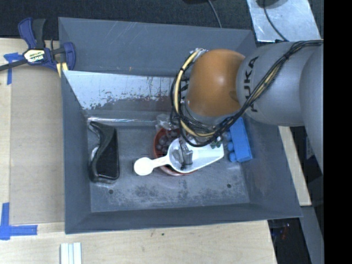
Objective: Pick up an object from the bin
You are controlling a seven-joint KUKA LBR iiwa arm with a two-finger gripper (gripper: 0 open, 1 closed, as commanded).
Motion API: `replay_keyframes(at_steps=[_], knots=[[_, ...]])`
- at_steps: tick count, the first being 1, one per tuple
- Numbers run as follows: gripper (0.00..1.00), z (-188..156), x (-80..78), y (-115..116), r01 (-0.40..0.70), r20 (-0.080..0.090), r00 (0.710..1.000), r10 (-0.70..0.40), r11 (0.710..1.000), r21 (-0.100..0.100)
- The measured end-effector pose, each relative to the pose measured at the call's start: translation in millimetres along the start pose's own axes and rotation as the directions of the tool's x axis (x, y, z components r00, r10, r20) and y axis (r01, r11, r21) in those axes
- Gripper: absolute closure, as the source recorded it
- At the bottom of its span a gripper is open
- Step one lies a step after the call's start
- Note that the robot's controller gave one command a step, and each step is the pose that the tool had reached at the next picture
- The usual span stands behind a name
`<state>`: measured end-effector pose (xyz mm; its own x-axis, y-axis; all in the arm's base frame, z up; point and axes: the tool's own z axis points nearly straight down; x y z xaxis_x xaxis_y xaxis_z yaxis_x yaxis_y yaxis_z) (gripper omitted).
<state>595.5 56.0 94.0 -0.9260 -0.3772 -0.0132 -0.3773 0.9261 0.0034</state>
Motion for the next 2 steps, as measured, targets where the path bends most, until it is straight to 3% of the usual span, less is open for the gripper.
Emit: replay_keyframes(at_steps=[1,2], knots=[[1.00,-23.7,-2.8,-0.9,-0.007,-0.001,1.000,0.007,1.000,0.005],[1.00,-23.7,-2.8,-1.0,-0.007,-0.001,1.000,0.007,1.000,0.005]])
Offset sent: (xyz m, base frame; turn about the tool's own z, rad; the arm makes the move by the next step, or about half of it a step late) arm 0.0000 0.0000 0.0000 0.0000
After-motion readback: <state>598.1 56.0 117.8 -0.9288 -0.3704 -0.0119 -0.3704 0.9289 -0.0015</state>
